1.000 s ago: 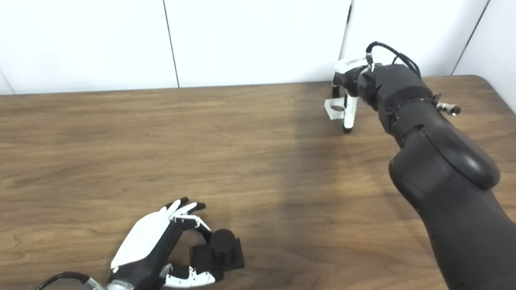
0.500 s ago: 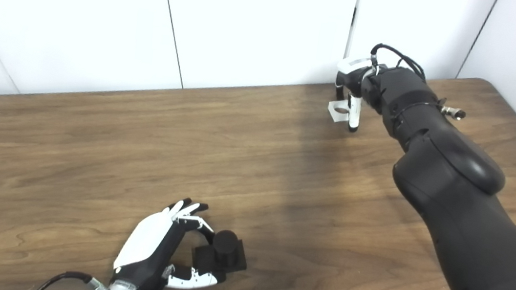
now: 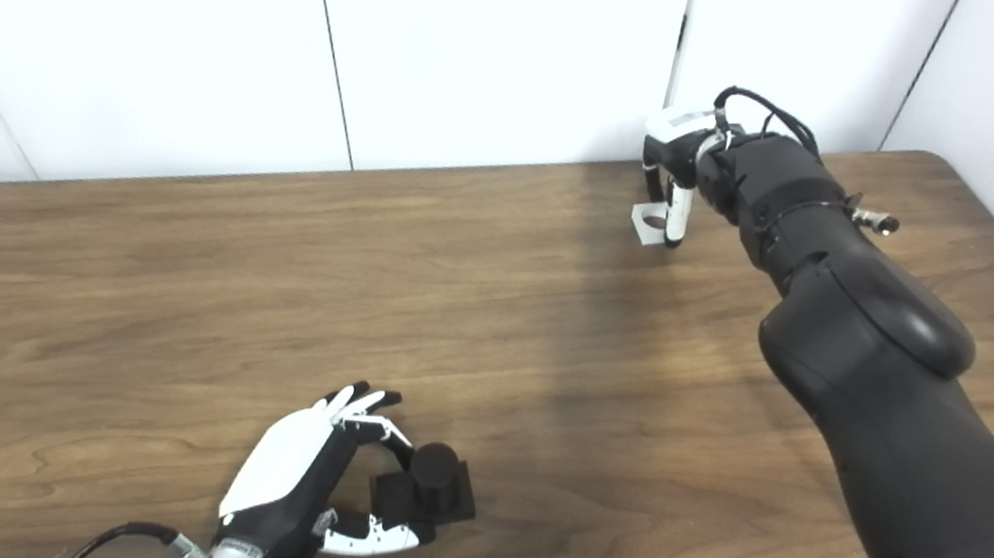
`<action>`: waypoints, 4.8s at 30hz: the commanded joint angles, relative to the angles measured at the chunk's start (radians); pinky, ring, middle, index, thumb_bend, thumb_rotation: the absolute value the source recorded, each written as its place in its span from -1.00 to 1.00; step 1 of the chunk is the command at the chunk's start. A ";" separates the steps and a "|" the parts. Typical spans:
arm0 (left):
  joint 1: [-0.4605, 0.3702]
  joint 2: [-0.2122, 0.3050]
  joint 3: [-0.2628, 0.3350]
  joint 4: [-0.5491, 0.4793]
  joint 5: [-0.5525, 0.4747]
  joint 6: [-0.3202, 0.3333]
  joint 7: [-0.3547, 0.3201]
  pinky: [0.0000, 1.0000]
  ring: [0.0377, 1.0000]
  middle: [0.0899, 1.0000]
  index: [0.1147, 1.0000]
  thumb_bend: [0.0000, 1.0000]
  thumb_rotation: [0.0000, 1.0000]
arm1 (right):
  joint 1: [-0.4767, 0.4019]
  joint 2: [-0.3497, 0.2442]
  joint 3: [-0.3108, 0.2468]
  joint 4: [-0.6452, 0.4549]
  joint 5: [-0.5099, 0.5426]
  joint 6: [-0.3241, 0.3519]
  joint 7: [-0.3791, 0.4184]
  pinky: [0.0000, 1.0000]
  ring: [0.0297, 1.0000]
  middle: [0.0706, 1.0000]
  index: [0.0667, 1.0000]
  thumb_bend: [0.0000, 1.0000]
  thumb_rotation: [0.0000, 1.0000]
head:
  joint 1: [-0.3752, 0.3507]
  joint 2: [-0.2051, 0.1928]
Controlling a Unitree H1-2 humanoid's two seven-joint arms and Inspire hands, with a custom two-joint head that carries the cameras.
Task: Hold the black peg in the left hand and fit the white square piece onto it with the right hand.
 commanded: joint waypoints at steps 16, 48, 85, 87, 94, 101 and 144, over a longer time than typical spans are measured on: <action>0.029 0.013 0.010 0.055 0.023 0.042 -0.029 1.00 1.00 0.84 -0.15 0.04 -0.86 | -0.048 -0.020 -0.013 -0.018 0.018 0.017 -0.010 1.00 1.00 0.87 -0.10 0.05 -0.72 | 0.006 -0.001; -0.005 -0.001 0.005 0.080 0.055 0.048 -0.022 1.00 1.00 0.83 -0.16 0.04 -0.86 | 0.135 -0.195 -0.146 -0.789 0.031 0.041 0.306 1.00 1.00 0.80 -0.09 0.05 -0.72 | 0.190 0.091; -0.033 -0.027 0.089 0.023 0.101 0.047 -0.163 1.00 1.00 0.83 -0.16 0.03 -0.86 | 0.369 -0.235 -0.388 -1.646 0.266 0.123 0.781 1.00 1.00 0.76 -0.09 0.05 -0.72 | 0.185 0.280; -0.032 -0.022 0.093 0.021 0.097 0.043 -0.161 1.00 1.00 0.82 -0.16 0.03 -0.86 | 0.377 -0.232 -0.394 -1.671 0.277 0.126 0.785 0.99 1.00 0.75 -0.09 0.05 -0.72 | 0.185 0.280; -0.035 -0.002 0.092 0.014 0.113 0.044 -0.172 1.00 1.00 0.81 -0.15 0.03 -0.85 | 0.390 -0.226 -0.393 -1.778 0.275 0.181 0.837 1.00 1.00 0.75 -0.09 0.05 -0.72 | 0.178 0.267; -0.040 0.004 0.102 0.027 0.116 0.040 -0.159 1.00 1.00 0.80 -0.15 0.04 -0.85 | 0.406 -0.218 -0.391 -1.884 0.309 0.230 0.887 0.96 1.00 0.76 -0.09 0.05 -0.72 | 0.162 0.252; -0.048 0.001 0.131 0.037 0.065 0.042 -0.135 1.00 1.00 0.82 -0.15 0.03 -0.85 | 0.533 -0.038 -0.268 -1.865 0.171 0.176 0.889 1.00 1.00 0.87 -0.09 0.05 -0.72 | 0.149 0.223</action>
